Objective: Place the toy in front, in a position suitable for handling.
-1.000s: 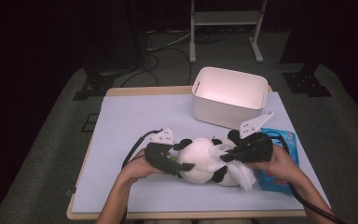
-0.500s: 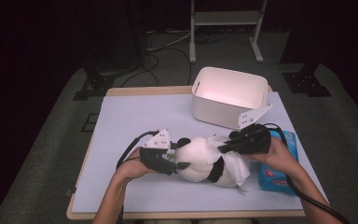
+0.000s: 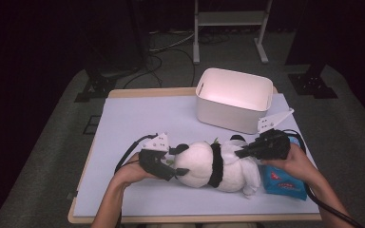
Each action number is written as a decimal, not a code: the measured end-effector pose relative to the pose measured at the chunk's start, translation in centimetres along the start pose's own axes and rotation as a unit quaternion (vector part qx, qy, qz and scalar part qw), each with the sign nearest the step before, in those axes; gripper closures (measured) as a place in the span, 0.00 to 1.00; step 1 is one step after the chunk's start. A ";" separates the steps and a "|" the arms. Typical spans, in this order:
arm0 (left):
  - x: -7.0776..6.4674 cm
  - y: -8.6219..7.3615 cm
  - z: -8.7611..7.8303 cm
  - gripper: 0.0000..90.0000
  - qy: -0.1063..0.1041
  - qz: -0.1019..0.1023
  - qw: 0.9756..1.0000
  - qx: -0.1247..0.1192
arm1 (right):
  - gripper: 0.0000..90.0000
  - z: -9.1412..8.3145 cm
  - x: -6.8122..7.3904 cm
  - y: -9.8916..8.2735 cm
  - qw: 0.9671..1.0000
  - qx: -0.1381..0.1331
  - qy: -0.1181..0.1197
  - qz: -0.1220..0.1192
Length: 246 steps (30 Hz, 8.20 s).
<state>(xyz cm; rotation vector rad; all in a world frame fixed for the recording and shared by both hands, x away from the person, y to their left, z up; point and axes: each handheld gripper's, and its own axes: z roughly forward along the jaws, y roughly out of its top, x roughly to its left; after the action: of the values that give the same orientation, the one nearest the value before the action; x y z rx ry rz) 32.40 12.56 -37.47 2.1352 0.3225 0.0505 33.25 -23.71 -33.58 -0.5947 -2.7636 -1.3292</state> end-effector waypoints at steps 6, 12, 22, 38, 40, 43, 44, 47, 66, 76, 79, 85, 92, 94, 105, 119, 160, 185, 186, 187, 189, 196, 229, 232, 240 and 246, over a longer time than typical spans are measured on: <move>0.5 0.0 0.4 0.15 -0.009 -0.044 0.999 -0.003 | 0.96 0.5 0.4 0.3 1.000 0.011 0.009 -0.011; -0.1 0.0 1.2 0.23 0.003 -0.004 1.000 0.008 | 0.96 1.1 1.1 1.0 0.999 0.018 0.015 -0.024; -0.3 0.4 0.7 0.38 0.027 0.029 0.999 -0.011 | 0.96 2.2 1.5 3.0 0.999 0.016 0.016 -0.045; -0.5 0.1 0.2 0.41 0.018 0.048 0.999 -0.010 | 0.95 -0.6 -1.6 0.6 1.000 -0.009 -0.024 0.014; -0.4 0.1 0.2 0.41 0.017 0.047 0.999 -0.010 | 0.95 -0.5 -1.8 0.6 1.000 -0.010 -0.023 0.016; -0.4 0.0 0.2 0.41 0.018 0.047 0.999 -0.010 | 0.95 -0.2 -1.7 0.8 1.000 -0.015 -0.015 0.016; -0.5 0.0 0.3 0.41 0.018 0.047 0.999 -0.011 | 0.95 0.0 -1.6 0.9 1.000 -0.017 -0.011 0.014; -0.7 0.1 0.3 0.41 0.019 0.050 0.999 -0.010 | 0.95 0.5 -1.2 1.3 1.000 -0.017 -0.005 0.009; -0.6 -0.1 0.2 0.41 0.015 0.051 0.999 -0.010 | 0.95 -0.5 -2.5 0.6 0.999 -0.020 -0.024 0.031; -0.6 -0.1 0.2 0.41 0.013 0.052 0.999 -0.010 | 0.95 1.0 -2.1 2.0 1.000 -0.014 -0.006 0.017; -0.5 -0.3 0.1 0.41 0.013 0.050 0.999 -0.008 | 0.95 1.0 -2.1 2.0 1.000 -0.013 -0.007 0.016; -0.5 -0.3 0.1 0.40 0.012 0.047 0.999 -0.008 | 0.95 -0.2 -2.2 0.8 0.999 -0.022 -0.012 0.029; -0.4 -0.3 0.1 0.40 0.011 0.044 0.999 -0.006 | 0.95 -0.9 -2.1 -0.9 0.999 -0.028 -0.007 0.041; -0.5 -0.3 0.1 0.40 0.012 0.046 0.999 -0.005 | 0.95 -1.0 -1.8 -1.1 0.999 -0.029 -0.004 0.040; -0.6 -0.2 0.2 0.39 0.014 0.045 0.999 -0.004 | 0.94 -0.1 0.0 0.0 0.999 -0.021 0.026 0.009; -0.8 0.1 0.3 0.39 0.016 0.040 0.999 -0.003 | 0.94 3.0 1.8 3.7 0.998 0.021 0.037 -0.044; -1.1 0.8 0.5 0.37 0.013 0.029 0.999 -0.019 | 0.95 2.5 1.3 3.3 0.999 0.029 0.015 -0.041; -0.4 -0.5 1.6 0.10 -0.048 -0.007 0.999 -0.023 | 0.96 0.4 0.9 -0.8 1.000 0.014 0.022 -0.006; -0.4 -0.6 1.8 0.10 -0.046 -0.009 0.999 -0.026 | 0.96 0.3 0.9 -0.9 1.000 0.013 0.023 -0.004; -0.4 -0.6 1.9 0.10 -0.043 -0.009 0.999 -0.026 | 0.96 0.3 0.9 -1.0 1.000 0.011 0.023 -0.002; -0.4 -0.4 1.8 0.19 -0.039 -0.011 0.999 -0.036 | 0.96 0.3 0.9 -1.1 1.000 0.009 0.022 -0.002; -0.9 0.7 0.9 0.35 -0.031 0.004 0.998 -0.048 | 0.96 -0.1 0.9 -1.0 0.999 -0.023 0.022 -0.002; -1.4 3.7 -1.4 0.18 -0.015 0.017 0.997 -0.068 | 0.96 2.2 1.2 -0.5 0.999 -0.010 0.048 -0.010; -1.2 3.3 -1.2 0.15 -0.015 0.008 0.998 -0.064 | 0.96 2.0 1.1 -1.0 0.999 -0.008 0.045 -0.007; -0.8 2.4 0.7 0.13 -0.043 -0.011 0.997 -0.057 | 0.96 1.3 0.7 -2.2 0.999 -0.012 0.037 0.006; -0.8 2.5 1.1 0.27 -0.050 -0.009 0.996 -0.078 | 0.96 1.1 0.4 -2.7 0.998 -0.039 0.043 0.018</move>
<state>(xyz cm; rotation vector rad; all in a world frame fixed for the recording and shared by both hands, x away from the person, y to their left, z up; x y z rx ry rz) 32.29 10.15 -35.92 1.9729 0.2711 -0.0401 32.16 -24.25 -36.23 -0.5731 -2.6312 -1.4246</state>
